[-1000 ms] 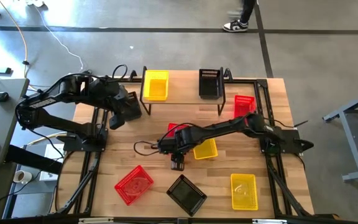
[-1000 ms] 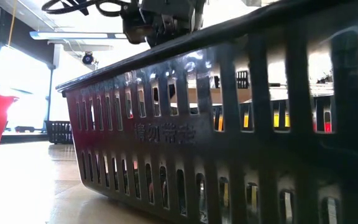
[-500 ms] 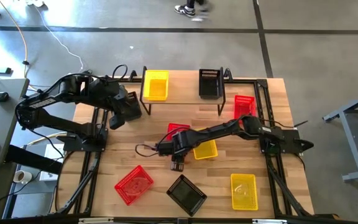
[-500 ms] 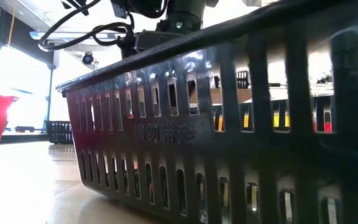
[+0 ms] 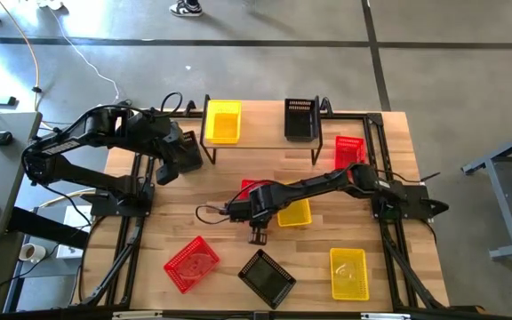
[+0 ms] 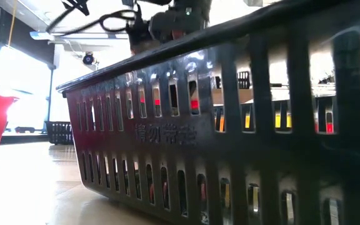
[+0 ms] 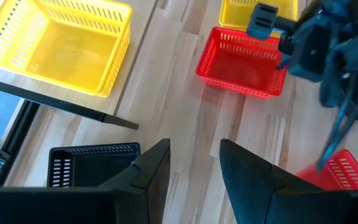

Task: Stack baskets on shelf by color
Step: Put the middle red bin on the shelf

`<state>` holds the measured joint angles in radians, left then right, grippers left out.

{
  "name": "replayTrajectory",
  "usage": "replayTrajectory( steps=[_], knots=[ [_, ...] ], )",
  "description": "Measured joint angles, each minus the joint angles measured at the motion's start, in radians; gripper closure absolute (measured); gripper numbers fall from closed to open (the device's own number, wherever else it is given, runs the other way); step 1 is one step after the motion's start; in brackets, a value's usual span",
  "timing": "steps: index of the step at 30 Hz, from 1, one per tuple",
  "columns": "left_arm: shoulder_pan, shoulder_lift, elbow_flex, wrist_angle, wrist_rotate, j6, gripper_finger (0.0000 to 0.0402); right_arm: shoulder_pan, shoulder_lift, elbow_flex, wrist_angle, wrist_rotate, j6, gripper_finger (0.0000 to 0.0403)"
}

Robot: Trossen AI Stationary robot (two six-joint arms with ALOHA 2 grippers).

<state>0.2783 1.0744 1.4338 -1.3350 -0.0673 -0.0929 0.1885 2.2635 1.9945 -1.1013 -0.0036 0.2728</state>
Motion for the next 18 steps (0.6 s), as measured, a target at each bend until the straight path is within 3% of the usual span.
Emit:
replayTrajectory(
  steps=[18],
  knots=[
    [0.000,0.000,0.000,0.000,-0.026,-0.003,0.0273,0.004,-0.228,0.000,0.030,0.057,-0.073,0.0402]
  ],
)
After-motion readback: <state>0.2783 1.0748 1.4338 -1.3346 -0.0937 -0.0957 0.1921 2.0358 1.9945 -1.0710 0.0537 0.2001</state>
